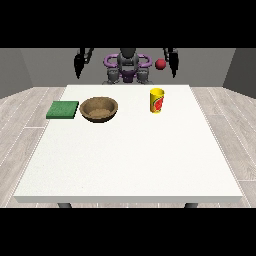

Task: Pick the cup and pour the ball into the bowl, then pick the bowl and place it on the pad

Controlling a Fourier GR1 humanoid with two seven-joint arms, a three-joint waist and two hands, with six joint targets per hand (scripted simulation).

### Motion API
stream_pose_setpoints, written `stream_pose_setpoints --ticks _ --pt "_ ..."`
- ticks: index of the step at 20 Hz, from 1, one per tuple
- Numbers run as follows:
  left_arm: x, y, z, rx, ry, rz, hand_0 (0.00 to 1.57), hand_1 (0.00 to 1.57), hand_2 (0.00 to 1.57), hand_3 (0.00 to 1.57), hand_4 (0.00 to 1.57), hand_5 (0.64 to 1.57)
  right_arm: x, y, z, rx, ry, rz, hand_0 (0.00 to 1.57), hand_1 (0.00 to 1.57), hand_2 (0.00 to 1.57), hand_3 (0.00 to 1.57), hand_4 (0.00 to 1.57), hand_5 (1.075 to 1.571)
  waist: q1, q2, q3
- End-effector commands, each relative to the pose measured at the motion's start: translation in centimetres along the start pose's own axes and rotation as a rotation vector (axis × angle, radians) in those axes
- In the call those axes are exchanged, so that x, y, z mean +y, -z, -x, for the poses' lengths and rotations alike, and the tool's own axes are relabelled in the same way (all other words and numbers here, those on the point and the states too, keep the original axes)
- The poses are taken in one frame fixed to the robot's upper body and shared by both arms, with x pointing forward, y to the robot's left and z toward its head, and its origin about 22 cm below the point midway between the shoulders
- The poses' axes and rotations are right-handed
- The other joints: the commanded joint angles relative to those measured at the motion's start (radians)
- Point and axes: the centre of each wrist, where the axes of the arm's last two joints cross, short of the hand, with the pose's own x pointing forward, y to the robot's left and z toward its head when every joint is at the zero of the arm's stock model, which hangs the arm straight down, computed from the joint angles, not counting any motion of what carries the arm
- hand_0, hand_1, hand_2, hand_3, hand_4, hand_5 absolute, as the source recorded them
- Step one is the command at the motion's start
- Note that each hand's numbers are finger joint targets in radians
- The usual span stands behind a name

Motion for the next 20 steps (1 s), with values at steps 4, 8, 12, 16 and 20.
stream_pose_setpoints --ticks 4,8,12,16,20 --pt "1.0 0.3 -2.6 -0.022 0.012 -0.003 0.00 0.00 0.00 0.00 0.66 1.566 -0.9 0.3 -2.6 -0.024 -0.022 -0.005 0.00 0.00 0.00 0.00 0.87 1.533 0.003 -0.222 -0.0178" --pt "-1.2 -0.7 -2.4 0.167 -0.253 -0.025 0.00 0.00 0.00 0.00 0.64 1.565 0.5 -2.0 -2.3 0.172 0.189 -0.053 0.00 0.00 0.00 0.00 0.87 1.539 -0.069 -0.376 -0.0201" --pt "-0.5 -1.8 -5.1 0.202 -0.271 -0.011 0.00 0.00 0.00 0.00 0.64 1.564 -0.8 -2.6 -4.6 0.242 0.185 0.002 0.00 0.00 0.00 0.00 0.86 1.532 -0.031 -0.390 -0.0196" --pt "-1.9 0.0 -10.4 0.025 -0.246 -0.037 0.00 0.00 0.00 0.00 0.58 1.560 -1.0 -2.4 -8.2 0.095 0.189 -0.015 0.00 0.00 0.00 0.00 0.79 1.548 -0.055 -0.230 -0.0193" --pt "-1.2 0.7 -9.8 -0.090 -0.210 -0.045 0.00 0.00 0.00 0.00 0.60 1.556 0.2 -1.3 -10.2 -0.053 0.188 -0.001 0.00 0.00 0.00 0.00 0.76 1.551 -0.053 -0.082 -0.0198"
